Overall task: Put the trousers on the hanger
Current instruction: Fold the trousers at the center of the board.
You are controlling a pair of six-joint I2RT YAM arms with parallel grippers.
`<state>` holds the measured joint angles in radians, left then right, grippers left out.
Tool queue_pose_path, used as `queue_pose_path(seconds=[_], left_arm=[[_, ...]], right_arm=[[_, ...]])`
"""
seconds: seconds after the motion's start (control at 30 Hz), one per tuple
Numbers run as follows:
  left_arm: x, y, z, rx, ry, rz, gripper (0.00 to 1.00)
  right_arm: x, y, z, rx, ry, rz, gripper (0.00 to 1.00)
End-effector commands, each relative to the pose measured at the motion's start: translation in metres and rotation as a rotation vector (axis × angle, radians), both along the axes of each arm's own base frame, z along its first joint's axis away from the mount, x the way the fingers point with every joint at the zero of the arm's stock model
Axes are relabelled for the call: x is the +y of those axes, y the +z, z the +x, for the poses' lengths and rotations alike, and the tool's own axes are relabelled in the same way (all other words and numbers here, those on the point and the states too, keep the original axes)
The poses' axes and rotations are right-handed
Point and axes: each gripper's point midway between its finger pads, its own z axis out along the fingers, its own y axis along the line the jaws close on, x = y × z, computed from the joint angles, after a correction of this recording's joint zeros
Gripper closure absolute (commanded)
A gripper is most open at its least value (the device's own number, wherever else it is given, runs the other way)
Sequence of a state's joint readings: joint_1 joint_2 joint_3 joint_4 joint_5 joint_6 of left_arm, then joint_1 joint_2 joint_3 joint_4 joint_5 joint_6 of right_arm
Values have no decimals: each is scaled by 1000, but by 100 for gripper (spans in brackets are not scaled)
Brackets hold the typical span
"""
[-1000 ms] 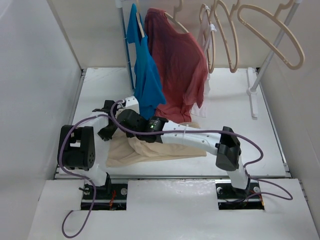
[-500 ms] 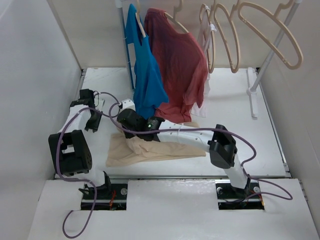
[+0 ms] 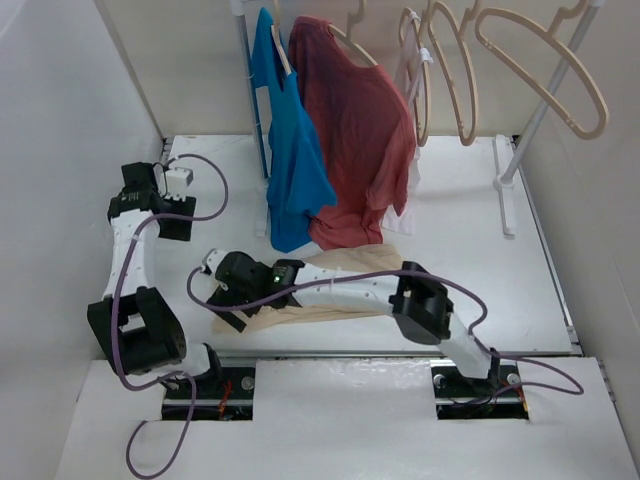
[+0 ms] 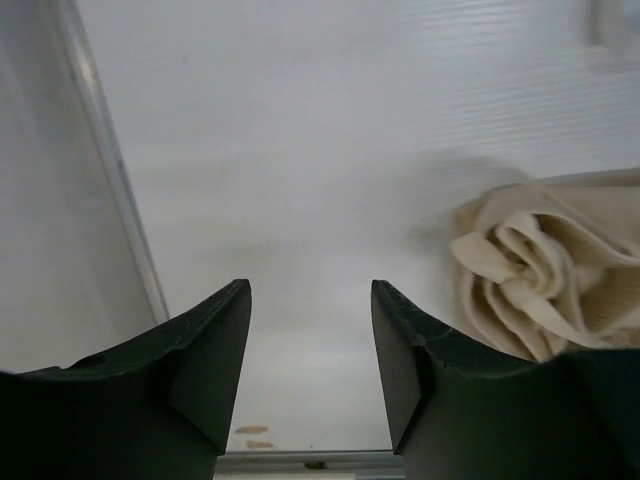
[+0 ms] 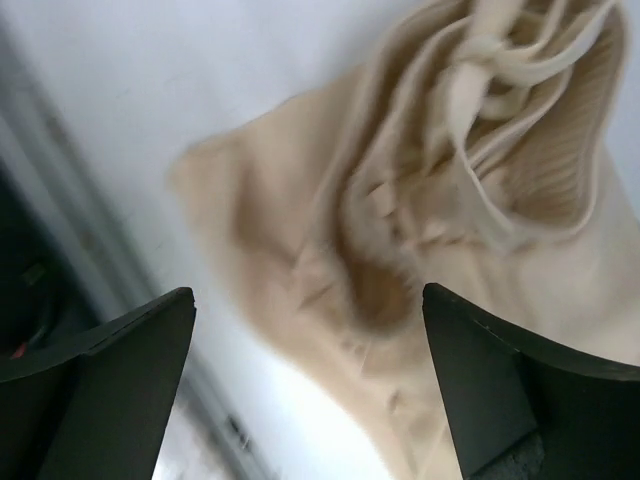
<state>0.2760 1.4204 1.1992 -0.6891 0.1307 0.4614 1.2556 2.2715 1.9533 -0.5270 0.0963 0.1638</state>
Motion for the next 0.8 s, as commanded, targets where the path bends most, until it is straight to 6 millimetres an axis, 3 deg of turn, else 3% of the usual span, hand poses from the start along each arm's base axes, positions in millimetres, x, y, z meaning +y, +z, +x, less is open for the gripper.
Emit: queue_pose_path(seconds=[0.0, 0.03, 0.07, 0.1, 0.13, 0.17, 0.2, 0.23, 0.27, 0.3, 0.37, 0.4, 0.5, 0.63, 0.77], left_arm=[[-39, 15, -4, -22, -150, -149, 51], [-52, 15, -4, -18, -200, -173, 50], [-61, 9, -11, 11, -237, -187, 48], [-69, 7, -13, 15, -269, -196, 47], [-87, 6, -19, 24, -320, -223, 46], [-96, -6, -27, 56, -355, -238, 42], [-103, -8, -32, 64, -378, -239, 42], [-112, -13, -37, 82, -405, -253, 40], [-127, -14, -42, 93, -448, -256, 40], [-136, -20, -43, 89, -472, -257, 32], [-158, -21, -47, 93, -528, -230, 32], [-166, -18, -45, 76, -549, -218, 32], [-185, -25, -53, 83, -608, -171, 27], [-180, -56, -60, 148, -593, -53, 27], [-164, -85, -49, 152, -540, 56, 31]], right_arm=[[-1, 109, -15, -99, 85, 187, 0], [-20, 95, -12, -57, 70, 172, 0], [-30, 103, -8, -39, 41, 204, 0], [-42, 134, -5, -12, -13, 297, 0], [-60, 133, 11, 32, -63, 312, 0], [-87, 102, 13, 81, -121, 252, 0], [-103, 111, 17, 111, -187, 291, 0], [-119, 101, 20, 135, -230, 278, 0], [-150, 68, 27, 159, -314, 201, 0], [-164, 58, 29, 177, -352, 186, 0], [-204, 44, 41, 226, -494, 159, 0], [-228, 21, 40, 260, -566, 110, 0], [-289, -7, 57, 350, -811, 67, 0], [-328, -3, 75, 331, -962, 108, 0], [-351, -4, 89, 338, -1051, 117, 0]])
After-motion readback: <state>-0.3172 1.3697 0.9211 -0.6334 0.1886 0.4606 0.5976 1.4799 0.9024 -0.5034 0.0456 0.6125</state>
